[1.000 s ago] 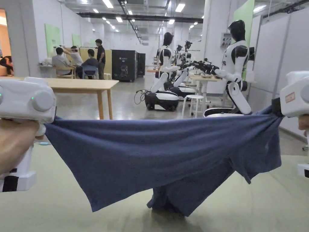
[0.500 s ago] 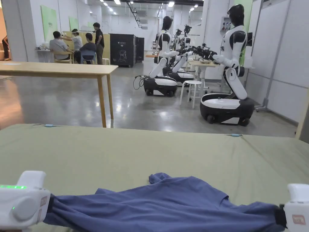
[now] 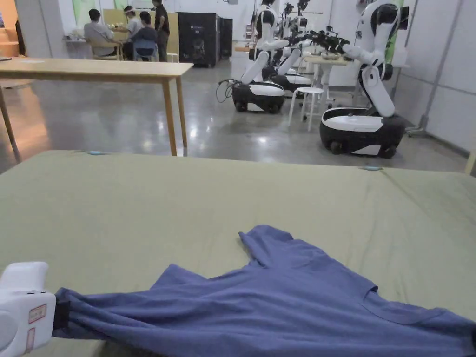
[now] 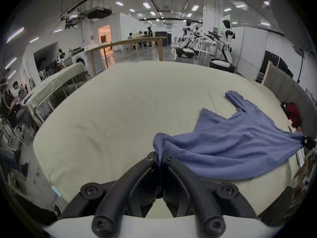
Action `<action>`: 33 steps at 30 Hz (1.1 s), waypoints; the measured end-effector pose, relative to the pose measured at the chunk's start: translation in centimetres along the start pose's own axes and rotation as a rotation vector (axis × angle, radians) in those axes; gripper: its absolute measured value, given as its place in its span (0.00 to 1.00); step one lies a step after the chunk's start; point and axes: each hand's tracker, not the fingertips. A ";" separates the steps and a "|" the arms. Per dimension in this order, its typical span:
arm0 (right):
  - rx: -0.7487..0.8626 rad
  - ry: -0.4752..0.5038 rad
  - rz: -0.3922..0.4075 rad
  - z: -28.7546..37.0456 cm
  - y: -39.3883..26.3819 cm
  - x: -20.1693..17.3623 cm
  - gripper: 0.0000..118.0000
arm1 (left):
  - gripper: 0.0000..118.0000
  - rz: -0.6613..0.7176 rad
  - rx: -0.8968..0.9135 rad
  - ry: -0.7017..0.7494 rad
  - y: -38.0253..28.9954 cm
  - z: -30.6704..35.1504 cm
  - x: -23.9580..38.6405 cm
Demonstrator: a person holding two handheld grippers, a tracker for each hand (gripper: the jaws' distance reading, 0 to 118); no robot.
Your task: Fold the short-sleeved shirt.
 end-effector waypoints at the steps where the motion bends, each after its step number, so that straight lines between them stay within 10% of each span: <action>1: -0.007 0.005 -0.012 -0.2 -0.3 0.1 0.04 | 0.02 0.009 -0.008 -0.002 -0.4 -0.3 -0.2; 10: -0.073 -0.014 -0.043 -4.2 -2.7 -0.3 0.08 | 0.03 0.061 -0.062 -0.033 -3.8 -3.8 -1.4; 11: -0.076 -0.016 -0.038 -4.3 -2.9 -0.5 0.18 | 0.03 0.068 -0.068 -0.028 -4.0 -4.1 -1.5; 12: -0.079 -0.032 -0.027 -4.4 -3.0 -0.6 0.52 | 0.05 0.069 -0.069 -0.027 -4.2 -4.1 -1.6; 14: -0.086 -0.054 -0.018 -4.5 -3.2 -1.1 1.00 | 0.40 0.070 -0.053 -0.025 -4.7 -4.1 -1.8; 15: -0.081 -0.048 -0.014 -4.2 -3.5 -1.4 0.99 | 0.86 0.068 -0.047 -0.015 -4.8 -4.0 -2.0; 16: -0.026 -0.028 0.001 -3.9 -3.7 -1.5 0.99 | 1.00 0.072 -0.056 -0.003 -5.0 -4.1 -2.1; 22: 0.071 -0.042 0.119 -0.9 -4.7 -6.4 0.84 | 0.88 0.122 0.032 0.086 -6.2 0.4 -2.4; 23: 0.107 -0.034 0.126 -0.2 -5.1 -7.4 0.67 | 0.78 0.130 0.046 0.089 -6.7 1.3 -2.5; 25: 0.162 -0.006 0.132 1.5 -5.6 -9.7 0.10 | 0.11 0.138 0.067 0.097 -7.7 2.8 -2.6; 26: 0.159 0.002 0.135 1.8 -6.1 -10.5 0.02 | 0.00 0.134 0.069 0.100 -8.1 3.6 -2.5; 33: 0.177 0.086 0.099 3.4 -7.8 -14.7 0.01 | 0.00 0.119 0.049 0.077 -9.6 4.6 -3.3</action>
